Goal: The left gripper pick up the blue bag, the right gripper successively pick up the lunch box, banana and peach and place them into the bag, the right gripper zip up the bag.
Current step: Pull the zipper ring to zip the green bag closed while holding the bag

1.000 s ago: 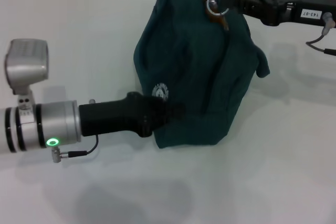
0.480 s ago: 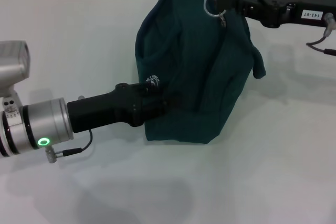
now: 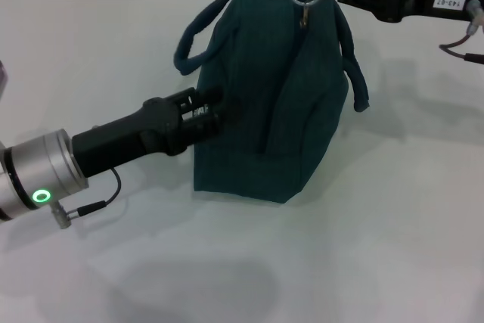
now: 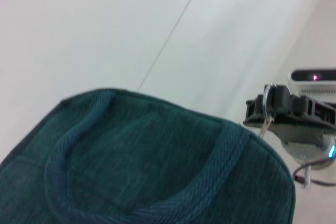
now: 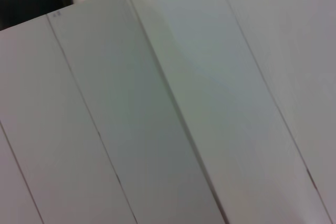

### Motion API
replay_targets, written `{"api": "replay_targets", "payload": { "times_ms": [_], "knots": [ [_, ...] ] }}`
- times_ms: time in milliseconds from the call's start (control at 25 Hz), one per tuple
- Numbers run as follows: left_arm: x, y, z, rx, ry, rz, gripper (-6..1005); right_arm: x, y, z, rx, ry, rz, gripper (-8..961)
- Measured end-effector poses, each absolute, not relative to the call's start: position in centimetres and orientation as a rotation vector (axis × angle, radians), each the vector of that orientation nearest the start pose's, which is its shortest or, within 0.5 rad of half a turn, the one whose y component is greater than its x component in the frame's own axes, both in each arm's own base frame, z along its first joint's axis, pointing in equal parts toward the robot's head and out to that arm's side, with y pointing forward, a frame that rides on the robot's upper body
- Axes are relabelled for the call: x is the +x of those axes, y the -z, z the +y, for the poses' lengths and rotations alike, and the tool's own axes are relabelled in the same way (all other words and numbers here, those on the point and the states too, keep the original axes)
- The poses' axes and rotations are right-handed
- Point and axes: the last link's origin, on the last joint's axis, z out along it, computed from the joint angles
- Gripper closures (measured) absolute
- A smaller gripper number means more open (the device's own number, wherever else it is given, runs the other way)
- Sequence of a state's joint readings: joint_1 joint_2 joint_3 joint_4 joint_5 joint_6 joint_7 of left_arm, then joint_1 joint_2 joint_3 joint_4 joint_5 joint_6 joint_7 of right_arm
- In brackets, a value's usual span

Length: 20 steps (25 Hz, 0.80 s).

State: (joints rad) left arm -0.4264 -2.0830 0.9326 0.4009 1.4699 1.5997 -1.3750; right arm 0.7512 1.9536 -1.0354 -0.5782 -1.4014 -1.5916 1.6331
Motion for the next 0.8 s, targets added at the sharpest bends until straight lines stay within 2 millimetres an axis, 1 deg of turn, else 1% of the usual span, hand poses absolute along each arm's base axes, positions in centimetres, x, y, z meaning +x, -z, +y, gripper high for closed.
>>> {"api": "replay_targets", "payload": {
  "times_ms": [120,480,800],
  "knots": [
    [-25.5,2.4,29.5,-2.474,1.299,-0.98,348,13.7,-3.4,38.7,-2.801,-1.232,0.568,947],
    [-25.1,2.0,30.1,-2.423,1.36,-1.017,333,13.4,-3.1,38.7,-2.811,-1.23,0.565,947],
    [-25.9,1.5,29.5,-2.369,1.371,-1.02,334,13.5,-3.2,38.7,-2.806,-1.232,0.565,947]
  ]
}}
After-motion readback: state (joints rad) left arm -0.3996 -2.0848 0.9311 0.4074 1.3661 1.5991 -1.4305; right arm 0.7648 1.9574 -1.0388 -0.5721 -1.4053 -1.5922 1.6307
